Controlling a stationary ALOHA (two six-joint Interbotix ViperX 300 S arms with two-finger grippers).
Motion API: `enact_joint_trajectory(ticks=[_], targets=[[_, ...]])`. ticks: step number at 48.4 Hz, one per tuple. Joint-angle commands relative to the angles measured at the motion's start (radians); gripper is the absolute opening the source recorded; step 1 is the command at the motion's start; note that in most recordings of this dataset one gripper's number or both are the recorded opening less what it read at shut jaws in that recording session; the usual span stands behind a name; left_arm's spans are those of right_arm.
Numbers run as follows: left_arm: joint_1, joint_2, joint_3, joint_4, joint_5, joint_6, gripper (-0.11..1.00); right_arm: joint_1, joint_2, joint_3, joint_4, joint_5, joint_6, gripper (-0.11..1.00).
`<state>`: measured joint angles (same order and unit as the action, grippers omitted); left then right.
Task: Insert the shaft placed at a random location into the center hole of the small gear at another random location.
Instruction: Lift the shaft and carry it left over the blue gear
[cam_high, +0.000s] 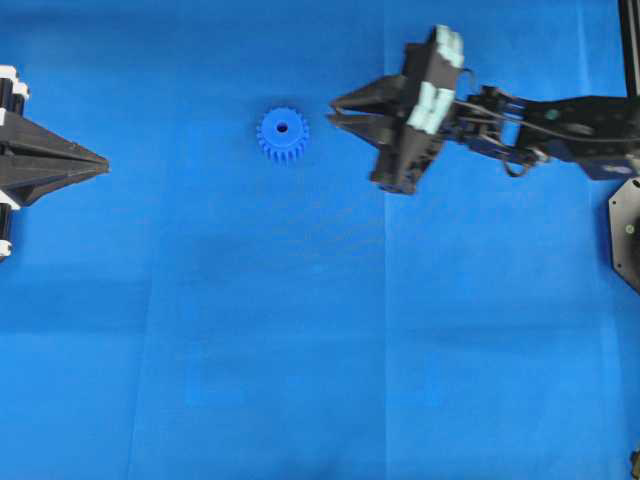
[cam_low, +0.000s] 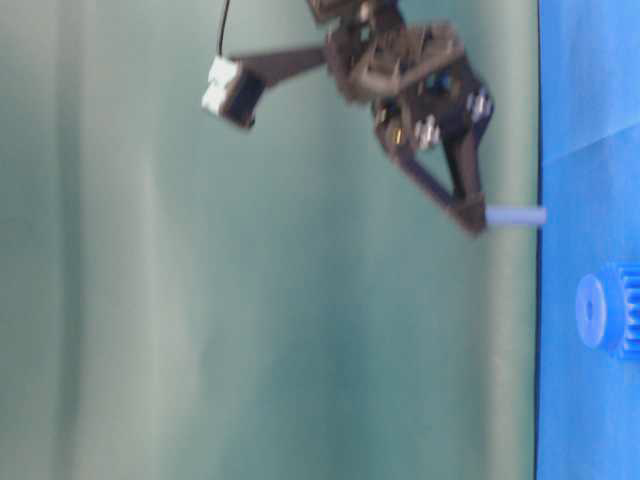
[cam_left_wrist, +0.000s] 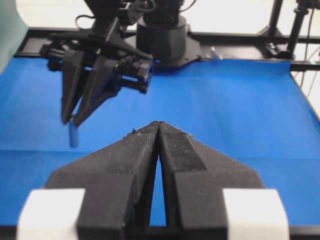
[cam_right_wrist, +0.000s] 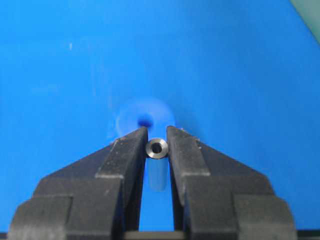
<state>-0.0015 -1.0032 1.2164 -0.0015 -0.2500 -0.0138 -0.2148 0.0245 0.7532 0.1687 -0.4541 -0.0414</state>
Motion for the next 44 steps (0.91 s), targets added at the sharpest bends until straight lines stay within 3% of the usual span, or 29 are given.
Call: enact_joint_trajectory(ticks=[1,16,44], targets=[[0.002,0.011,-0.011,-0.002,-0.006,0.0,0.0,0.002,0.023,-0.084,-0.003,0.008,-0.017,0.03],[0.002,0.011,-0.009,-0.002,-0.006,0.0,0.0,-0.003,0.137,-0.23,-0.003,0.046,-0.043,0.03],[0.002,0.011,-0.008,0.0,-0.006,0.0,0.0,-0.006,0.202,-0.23,0.009,0.021,-0.035,0.03]])
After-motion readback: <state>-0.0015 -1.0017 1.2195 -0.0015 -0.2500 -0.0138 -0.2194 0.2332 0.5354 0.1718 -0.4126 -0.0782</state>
